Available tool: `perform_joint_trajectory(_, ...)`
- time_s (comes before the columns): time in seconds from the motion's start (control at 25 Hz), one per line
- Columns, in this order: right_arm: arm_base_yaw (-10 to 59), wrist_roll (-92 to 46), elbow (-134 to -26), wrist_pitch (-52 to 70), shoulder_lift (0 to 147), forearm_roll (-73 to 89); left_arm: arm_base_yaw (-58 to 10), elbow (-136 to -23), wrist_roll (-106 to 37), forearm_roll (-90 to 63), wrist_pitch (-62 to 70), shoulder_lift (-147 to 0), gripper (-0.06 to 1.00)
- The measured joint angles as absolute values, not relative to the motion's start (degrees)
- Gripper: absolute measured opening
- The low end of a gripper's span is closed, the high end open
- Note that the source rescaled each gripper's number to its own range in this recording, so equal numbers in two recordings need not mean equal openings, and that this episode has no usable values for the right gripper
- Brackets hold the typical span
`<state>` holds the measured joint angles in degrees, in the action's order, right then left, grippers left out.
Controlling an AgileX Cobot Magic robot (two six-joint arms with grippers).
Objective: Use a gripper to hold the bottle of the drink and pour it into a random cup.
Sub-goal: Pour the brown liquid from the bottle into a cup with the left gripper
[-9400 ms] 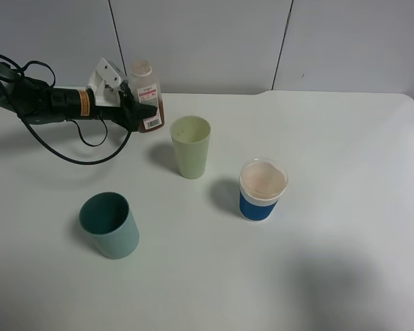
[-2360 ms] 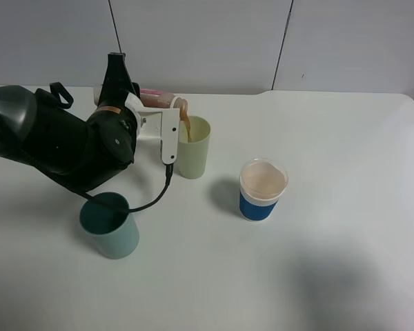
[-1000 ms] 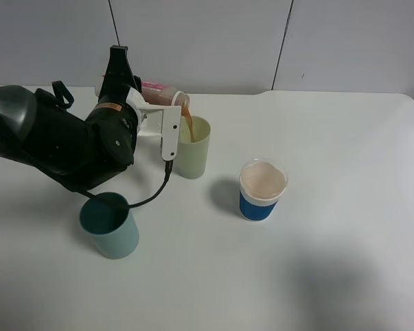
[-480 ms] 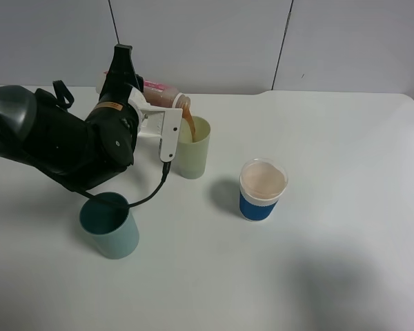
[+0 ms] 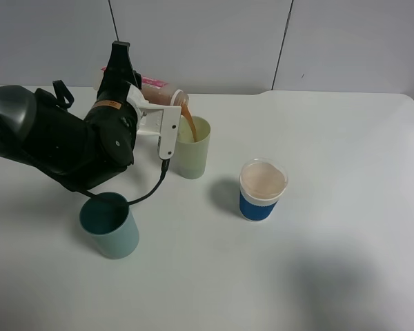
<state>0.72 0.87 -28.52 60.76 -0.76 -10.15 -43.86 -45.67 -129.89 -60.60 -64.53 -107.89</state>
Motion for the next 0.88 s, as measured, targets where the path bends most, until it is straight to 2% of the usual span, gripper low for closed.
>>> perform_joint_trajectory(0.88,0.72,0.87,-28.52,60.76,-0.76,-10.15,-43.86,-45.67,-129.92,-60.19,-68.97,-107.89,0.02)
